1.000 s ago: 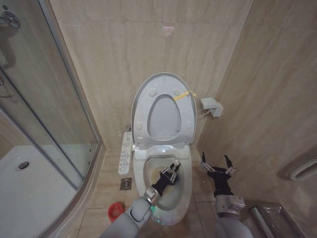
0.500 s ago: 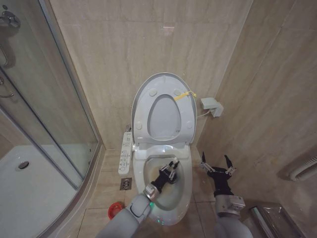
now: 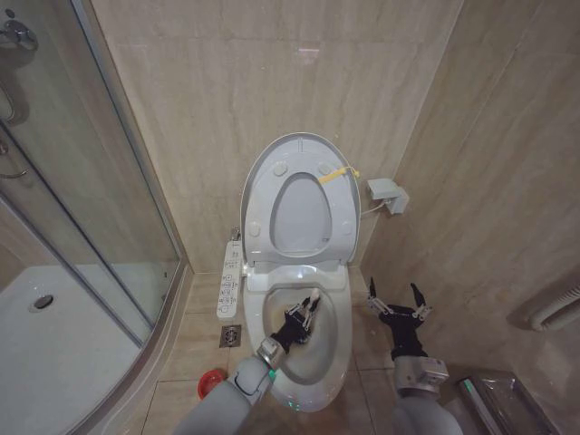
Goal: Open the toilet lid, clean the toilet bowl with a toilet brush, close the toilet lid, and flush.
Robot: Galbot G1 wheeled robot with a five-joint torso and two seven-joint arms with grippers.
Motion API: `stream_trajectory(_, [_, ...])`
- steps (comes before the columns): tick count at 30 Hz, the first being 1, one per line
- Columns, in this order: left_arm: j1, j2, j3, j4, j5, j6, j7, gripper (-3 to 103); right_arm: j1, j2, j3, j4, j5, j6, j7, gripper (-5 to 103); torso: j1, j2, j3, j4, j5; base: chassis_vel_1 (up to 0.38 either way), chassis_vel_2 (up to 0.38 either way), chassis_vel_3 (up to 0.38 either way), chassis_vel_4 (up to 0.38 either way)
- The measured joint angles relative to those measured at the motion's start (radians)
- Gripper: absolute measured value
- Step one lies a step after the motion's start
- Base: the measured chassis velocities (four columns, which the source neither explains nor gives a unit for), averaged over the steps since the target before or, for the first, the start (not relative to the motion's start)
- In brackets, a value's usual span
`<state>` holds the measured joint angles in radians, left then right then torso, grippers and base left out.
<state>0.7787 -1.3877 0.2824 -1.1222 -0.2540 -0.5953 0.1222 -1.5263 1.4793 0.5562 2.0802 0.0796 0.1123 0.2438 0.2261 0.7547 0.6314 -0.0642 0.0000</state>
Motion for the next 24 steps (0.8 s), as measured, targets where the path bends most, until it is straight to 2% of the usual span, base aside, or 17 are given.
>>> stream_trajectory(5, [0.009,-0.019,0.030,-0.049,-0.017,0.013,-0.009,16,0.000,0.000,0.000,0.000,0.000,0.000,0.000,100,0.000,0.000,0.000,0.0000,0.0001,0.000,0.000,0.000,0.000])
stream_trajectory(8, [0.016,-0.042,0.018,0.031,-0.009,-0.011,0.000,16,0.000,0.000,0.000,0.000,0.000,0.000,0.000,100,0.000,0.000,0.000,0.0003,0.0000,0.000,0.000,0.000,0.000])
stream_trajectory(12, [0.003,-0.039,-0.014,0.108,0.008,-0.034,0.008,16,0.000,0.000,0.000,0.000,0.000,0.000,0.000,100,0.000,0.000,0.000,0.0003,-0.0002,0.000,0.000,0.000,0.000])
stream_trajectory(15, [-0.003,-0.023,-0.037,0.116,0.011,-0.035,0.008,16,0.000,0.000,0.000,0.000,0.000,0.000,0.000,100,0.000,0.000,0.000,0.0004,0.0000,0.000,0.000,0.000,0.000])
stream_trajectory(24, [0.083,0.088,-0.074,-0.073,-0.003,-0.019,0.005,16,0.000,0.000,0.000,0.000,0.000,0.000,0.000,100,0.000,0.000,0.000,0.0003,-0.0003,0.000,0.000,0.000,0.000])
